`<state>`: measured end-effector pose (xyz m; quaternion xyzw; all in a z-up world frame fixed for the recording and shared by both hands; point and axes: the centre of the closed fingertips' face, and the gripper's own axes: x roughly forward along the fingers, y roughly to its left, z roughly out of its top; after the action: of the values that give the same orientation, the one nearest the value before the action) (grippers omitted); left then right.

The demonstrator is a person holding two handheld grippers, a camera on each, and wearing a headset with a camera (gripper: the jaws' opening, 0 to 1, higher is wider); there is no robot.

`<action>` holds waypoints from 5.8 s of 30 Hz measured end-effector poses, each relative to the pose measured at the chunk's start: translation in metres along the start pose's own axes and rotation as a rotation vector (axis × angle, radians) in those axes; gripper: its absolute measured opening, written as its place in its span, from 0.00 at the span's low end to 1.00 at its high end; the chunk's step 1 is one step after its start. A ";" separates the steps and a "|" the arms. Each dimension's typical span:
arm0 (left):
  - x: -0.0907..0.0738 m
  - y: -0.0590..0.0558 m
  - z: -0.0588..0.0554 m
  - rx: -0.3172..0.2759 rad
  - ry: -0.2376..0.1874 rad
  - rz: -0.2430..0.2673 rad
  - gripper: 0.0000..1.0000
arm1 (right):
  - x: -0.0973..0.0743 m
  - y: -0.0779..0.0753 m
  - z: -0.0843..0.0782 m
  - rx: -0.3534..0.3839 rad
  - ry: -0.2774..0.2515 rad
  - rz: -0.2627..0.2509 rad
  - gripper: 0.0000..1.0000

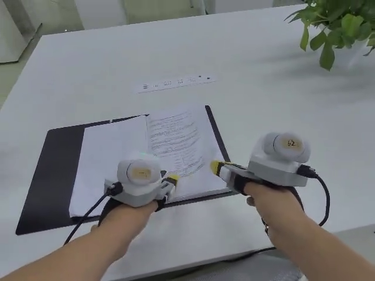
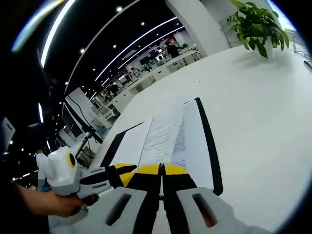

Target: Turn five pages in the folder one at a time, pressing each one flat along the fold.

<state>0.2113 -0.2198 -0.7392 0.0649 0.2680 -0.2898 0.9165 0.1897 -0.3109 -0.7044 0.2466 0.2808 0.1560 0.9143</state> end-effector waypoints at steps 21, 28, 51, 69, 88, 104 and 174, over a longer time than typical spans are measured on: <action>-0.090 0.061 0.042 0.027 -0.160 0.042 0.17 | 0.024 0.096 0.008 0.010 -0.039 0.118 0.00; -0.121 0.096 0.041 0.027 -0.185 0.096 0.16 | 0.043 0.134 -0.001 -0.025 -0.028 0.142 0.00; -0.172 0.161 0.013 -0.070 -0.220 0.199 0.15 | 0.091 0.215 -0.044 -0.178 0.063 0.188 0.00; -0.176 0.178 -0.005 -0.118 -0.231 0.197 0.14 | 0.115 0.227 -0.090 -0.220 0.164 0.160 0.00; -0.175 0.188 -0.031 -0.177 -0.202 0.192 0.13 | 0.147 0.221 -0.145 -0.300 0.291 0.135 0.00; -0.171 0.195 -0.051 -0.233 -0.168 0.211 0.13 | 0.161 0.215 -0.166 -0.225 0.317 0.139 0.03; -0.081 0.165 -0.107 -0.144 -0.014 0.243 0.01 | 0.197 0.056 -0.020 -0.190 -0.022 0.031 0.00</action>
<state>0.2004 -0.0142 -0.7929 0.0288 0.2722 -0.1572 0.9489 0.3260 -0.1732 -0.7744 0.1650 0.2510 0.1935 0.9340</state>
